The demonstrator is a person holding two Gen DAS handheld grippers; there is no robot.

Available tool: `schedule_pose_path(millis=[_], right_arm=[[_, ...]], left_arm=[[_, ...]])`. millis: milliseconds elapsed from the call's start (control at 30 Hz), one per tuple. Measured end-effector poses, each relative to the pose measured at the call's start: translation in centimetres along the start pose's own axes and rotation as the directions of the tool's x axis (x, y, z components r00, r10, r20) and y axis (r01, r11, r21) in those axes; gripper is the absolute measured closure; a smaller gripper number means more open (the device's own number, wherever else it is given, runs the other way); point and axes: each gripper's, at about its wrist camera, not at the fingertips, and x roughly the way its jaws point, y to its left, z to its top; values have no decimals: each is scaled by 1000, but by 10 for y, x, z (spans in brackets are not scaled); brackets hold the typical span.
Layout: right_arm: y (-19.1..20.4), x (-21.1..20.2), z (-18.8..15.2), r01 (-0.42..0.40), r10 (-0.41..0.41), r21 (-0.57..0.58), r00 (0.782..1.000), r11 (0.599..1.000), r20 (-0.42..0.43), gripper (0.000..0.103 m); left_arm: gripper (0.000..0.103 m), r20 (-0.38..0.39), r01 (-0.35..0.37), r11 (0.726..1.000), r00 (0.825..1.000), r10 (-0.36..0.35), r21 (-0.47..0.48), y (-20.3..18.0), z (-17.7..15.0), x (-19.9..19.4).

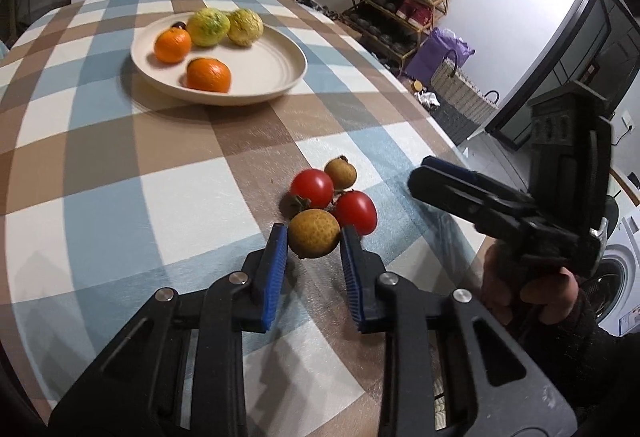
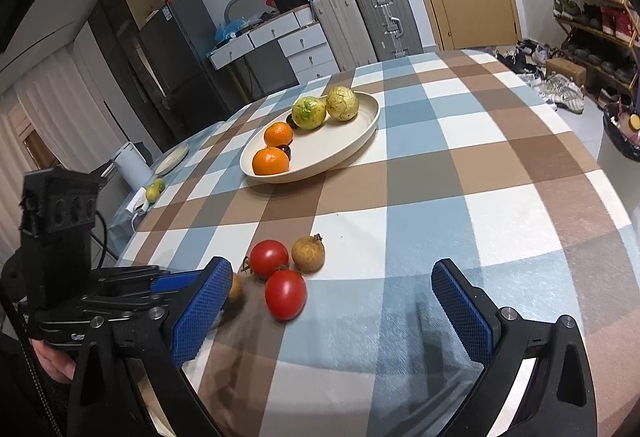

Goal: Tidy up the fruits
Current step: 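Lift the brown fruit with the left tool while the right tool grasps another brown fruit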

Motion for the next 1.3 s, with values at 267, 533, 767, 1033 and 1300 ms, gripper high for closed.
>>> schedule_pose_path(millis=[267, 533, 767, 1033, 1300], right_arm=[[1, 24, 10, -26, 28, 39, 998, 999, -59, 14], [-3, 43, 15, -58, 70, 111, 992, 992, -108, 36], [-1, 51, 15, -77, 97, 144, 986, 987, -136, 62], [-7, 55, 13, -105, 132, 188, 981, 977, -141, 78], [-13, 44, 19, -126, 147, 200, 985, 972, -89, 79]], left_arm=[[79, 52, -4, 1000, 999, 6, -29, 19, 3, -27], [79, 57, -1, 998, 998, 5, -62, 35, 4, -34], [79, 56, -1, 998, 998, 4, -69, 37, 6, -31], [79, 50, -7, 997, 999, 11, -77, 40, 10, -27], [79, 62, -25, 996, 998, 30, -82, 43, 22, -22]])
